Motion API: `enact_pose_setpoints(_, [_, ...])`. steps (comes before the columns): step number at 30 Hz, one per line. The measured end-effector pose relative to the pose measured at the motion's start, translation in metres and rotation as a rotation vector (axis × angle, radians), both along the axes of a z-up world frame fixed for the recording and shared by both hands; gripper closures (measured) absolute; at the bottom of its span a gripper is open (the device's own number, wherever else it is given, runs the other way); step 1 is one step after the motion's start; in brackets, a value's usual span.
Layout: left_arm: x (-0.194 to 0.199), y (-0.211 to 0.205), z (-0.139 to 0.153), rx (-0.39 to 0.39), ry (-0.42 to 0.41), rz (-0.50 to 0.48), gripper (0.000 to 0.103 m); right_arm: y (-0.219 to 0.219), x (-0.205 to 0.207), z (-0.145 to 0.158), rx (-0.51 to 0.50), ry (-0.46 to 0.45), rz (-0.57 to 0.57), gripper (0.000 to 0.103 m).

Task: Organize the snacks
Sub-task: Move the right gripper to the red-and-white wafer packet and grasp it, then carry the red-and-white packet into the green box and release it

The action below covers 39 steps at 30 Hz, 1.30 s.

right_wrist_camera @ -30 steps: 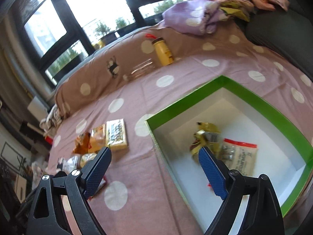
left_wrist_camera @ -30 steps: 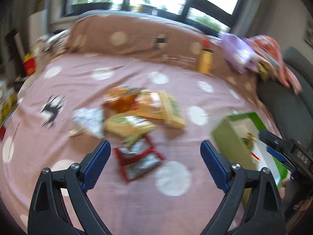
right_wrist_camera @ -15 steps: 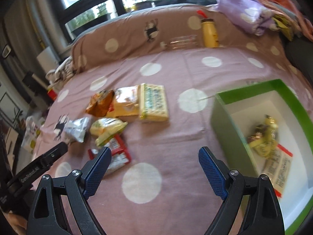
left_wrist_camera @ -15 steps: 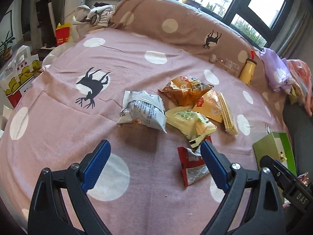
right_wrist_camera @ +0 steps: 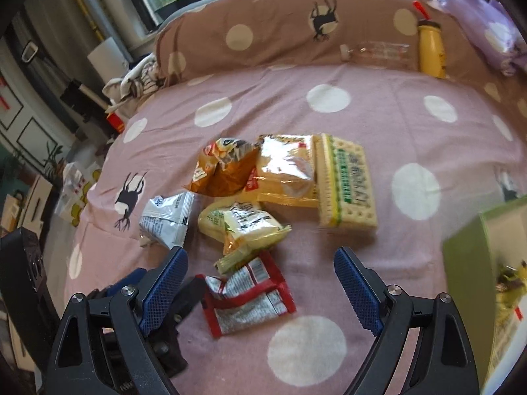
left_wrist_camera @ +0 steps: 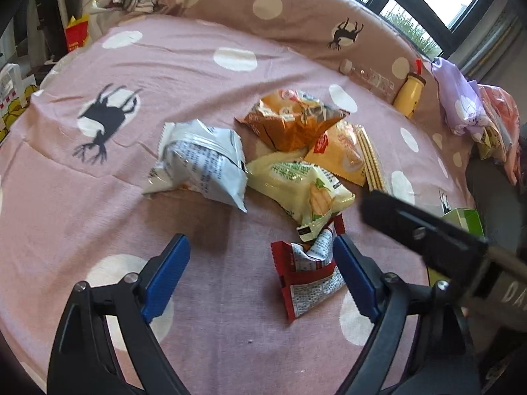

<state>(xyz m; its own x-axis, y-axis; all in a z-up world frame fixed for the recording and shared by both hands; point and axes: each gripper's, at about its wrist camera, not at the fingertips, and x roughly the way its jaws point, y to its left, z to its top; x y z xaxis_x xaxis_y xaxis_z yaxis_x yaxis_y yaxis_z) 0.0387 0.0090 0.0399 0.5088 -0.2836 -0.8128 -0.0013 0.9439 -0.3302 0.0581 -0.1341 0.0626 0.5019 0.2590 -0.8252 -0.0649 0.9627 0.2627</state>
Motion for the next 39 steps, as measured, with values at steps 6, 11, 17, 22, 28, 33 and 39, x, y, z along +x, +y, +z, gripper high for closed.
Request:
enact_pose_setpoints(6, [0.007,-0.012,-0.014,0.032,0.045,-0.014,0.032,-0.006,0.01,-0.028,0.048,0.066,-0.006,0.018])
enact_pose_setpoints(11, [0.002,-0.011,-0.014,0.042,0.051,-0.02,0.034,-0.005,0.01,-0.035,0.113,0.099,0.029,0.018])
enact_pose_setpoints(17, [-0.015,-0.007,-0.01,-0.028,0.083,-0.027,0.034,-0.005,0.003,-0.032,0.122,0.094,0.042,0.018])
enact_pose_setpoints(22, [-0.023,-0.012,-0.009,0.006,0.094,-0.027,0.032,-0.008,0.007,-0.039,0.147,0.127,0.045,0.018])
enact_pose_setpoints(28, [-0.022,-0.026,-0.013,0.029,0.106,-0.077,0.04,0.0,0.006,-0.042,0.131,0.132,0.062,0.018])
enact_pose_setpoints(33, [-0.021,-0.031,-0.014,-0.06,0.109,-0.105,0.068,0.011,-0.002,-0.044,0.09,0.122,0.078,0.019])
enact_pose_setpoints(39, [-0.028,-0.042,0.0,0.002,0.033,-0.142,0.073,0.008,-0.011,-0.037,0.087,0.105,0.055,0.03])
